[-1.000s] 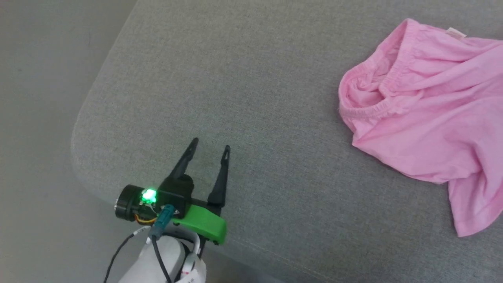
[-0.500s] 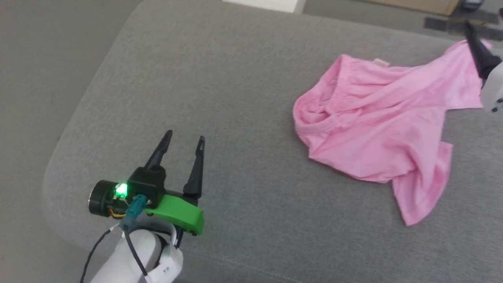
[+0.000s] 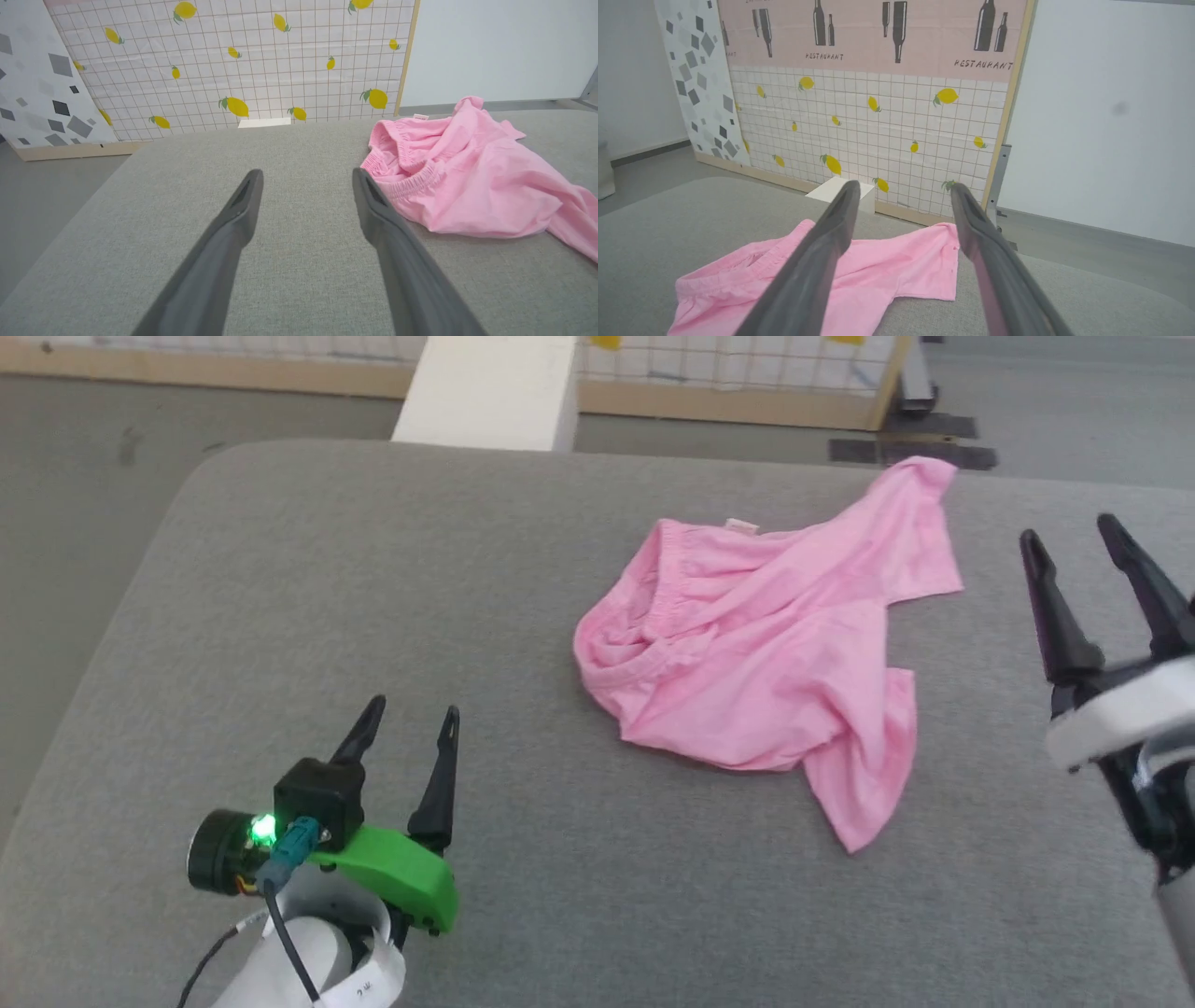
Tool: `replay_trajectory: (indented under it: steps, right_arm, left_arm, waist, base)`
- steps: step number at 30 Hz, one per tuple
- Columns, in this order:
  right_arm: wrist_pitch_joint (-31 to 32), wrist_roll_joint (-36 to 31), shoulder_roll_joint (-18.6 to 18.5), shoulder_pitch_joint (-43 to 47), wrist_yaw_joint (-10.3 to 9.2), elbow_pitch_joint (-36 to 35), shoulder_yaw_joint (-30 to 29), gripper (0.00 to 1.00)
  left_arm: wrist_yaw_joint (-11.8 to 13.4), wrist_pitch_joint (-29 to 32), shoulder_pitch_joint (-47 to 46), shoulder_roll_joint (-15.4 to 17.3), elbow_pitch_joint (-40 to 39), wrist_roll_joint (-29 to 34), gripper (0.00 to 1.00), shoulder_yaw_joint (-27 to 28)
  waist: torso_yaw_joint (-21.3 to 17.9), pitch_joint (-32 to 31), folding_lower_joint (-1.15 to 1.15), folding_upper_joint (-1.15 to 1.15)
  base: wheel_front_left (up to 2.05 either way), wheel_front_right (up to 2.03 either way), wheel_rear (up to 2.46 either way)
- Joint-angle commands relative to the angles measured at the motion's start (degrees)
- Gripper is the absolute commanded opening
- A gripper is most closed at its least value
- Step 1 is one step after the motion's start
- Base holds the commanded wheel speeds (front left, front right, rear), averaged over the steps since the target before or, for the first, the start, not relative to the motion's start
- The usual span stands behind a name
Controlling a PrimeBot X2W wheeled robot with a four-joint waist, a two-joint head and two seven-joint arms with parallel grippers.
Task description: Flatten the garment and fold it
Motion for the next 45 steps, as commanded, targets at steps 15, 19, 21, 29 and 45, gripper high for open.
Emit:
replay_trajectory:
  steps: [15, 19, 21, 29, 45]
  right_arm:
    - [6.6, -13.7, 16.3, 24.6, -0.09, -23.0, -10.3, 1.00]
    - [9.3, -14.4, 17.4, 26.1, -0.09, -25.6, -10.2, 1.00]
    - [9.8, -14.8, 17.6, 26.6, -0.09, -26.7, -10.3, 1.00]
    - [9.5, -16.1, 19.0, 26.2, -0.09, -28.2, -11.7, 1.00]
    - [7.0, -18.5, 22.0, 25.0, -0.09, -24.4, -13.3, 1.00]
  left_arm:
    - [-1.4, 4.3, -2.0, -0.7, 0.1, -3.0, 1.00, -1.4]
    - [-4.6, 10.9, -7.5, 0.1, 0.3, -4.0, 1.00, -3.1]
    - [-6.9, 15.8, -11.5, 1.4, 0.7, -3.4, 1.00, -4.9]
    - [-15.9, 36.5, -26.4, 3.5, 5.3, -5.4, 1.00, -10.7]
    - [-18.6, 43.5, -31.7, 5.1, 10.0, -11.2, 0.00, -17.4]
  waist:
    - [-7.9, 0.9, 0.00, 0.00]
    - [-9.3, 3.6, 0.00, 0.00]
    - [-9.9, 5.2, 0.00, 0.00]
    - [-12.5, 11.1, 0.00, 0.00]
    - [-13.1, 12.7, 0.00, 0.00]
  base:
    - [0.00, 0.00, 0.00]
    - [0.00, 0.00, 0.00]
    - [0.00, 0.00, 0.00]
    - [0.00, 0.00, 0.00]
    - [0.00, 0.00, 0.00]
